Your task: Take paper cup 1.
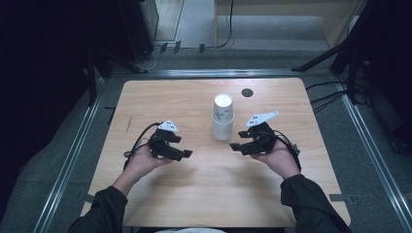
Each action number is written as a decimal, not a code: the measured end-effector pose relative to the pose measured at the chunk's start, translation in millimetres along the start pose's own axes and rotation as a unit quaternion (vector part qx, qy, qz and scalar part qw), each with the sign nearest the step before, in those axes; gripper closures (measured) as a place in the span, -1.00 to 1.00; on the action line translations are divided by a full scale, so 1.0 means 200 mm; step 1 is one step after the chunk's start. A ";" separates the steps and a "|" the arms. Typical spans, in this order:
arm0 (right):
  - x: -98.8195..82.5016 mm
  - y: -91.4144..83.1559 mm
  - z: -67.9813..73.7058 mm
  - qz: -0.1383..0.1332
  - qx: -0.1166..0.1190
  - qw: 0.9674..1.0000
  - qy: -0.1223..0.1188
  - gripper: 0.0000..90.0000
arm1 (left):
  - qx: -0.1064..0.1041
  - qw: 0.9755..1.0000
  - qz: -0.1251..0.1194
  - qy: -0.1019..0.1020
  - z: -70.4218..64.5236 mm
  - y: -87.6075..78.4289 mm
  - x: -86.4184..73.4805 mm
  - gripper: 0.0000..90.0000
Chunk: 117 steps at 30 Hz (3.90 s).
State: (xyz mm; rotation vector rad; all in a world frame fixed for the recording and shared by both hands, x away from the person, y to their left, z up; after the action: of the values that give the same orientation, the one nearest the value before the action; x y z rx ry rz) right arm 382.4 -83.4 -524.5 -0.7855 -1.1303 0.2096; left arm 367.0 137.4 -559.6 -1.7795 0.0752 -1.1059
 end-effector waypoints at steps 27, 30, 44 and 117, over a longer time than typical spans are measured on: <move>0.29 0.03 -0.21 0.070 -0.028 0.997 -0.032 -0.31 | -0.012 1.000 0.012 0.018 -0.09 -0.08 -0.09 -0.51; 0.32 0.04 -0.21 0.072 -0.028 0.996 -0.033 -0.33 | -0.010 1.000 0.012 0.016 -0.10 -0.09 -0.10 -0.51; 0.43 0.09 -0.23 0.097 -0.016 0.994 -0.040 -0.36 | -0.009 1.000 0.023 0.016 -0.13 -0.11 -0.15 -0.51; 0.76 -0.14 -0.08 -0.008 -0.053 0.997 -0.053 -0.22 | -0.017 0.998 0.043 0.030 -0.16 -0.07 -0.19 -0.51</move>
State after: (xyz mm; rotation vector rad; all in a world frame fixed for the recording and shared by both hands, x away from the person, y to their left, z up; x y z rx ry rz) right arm 456.3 -31.1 -399.5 -0.8670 -1.2558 0.1802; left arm 316.7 141.7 -570.1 -1.7574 0.2065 -1.1020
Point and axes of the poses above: each handheld gripper's, and its own axes: y roughly forward along the jaws, x roughly out of its top, z roughly to its left, the point moved 9 cm from there along y, roughly forward along the jaws, and after that the axes turned 6 degrees about x, right-handed, at the moved point
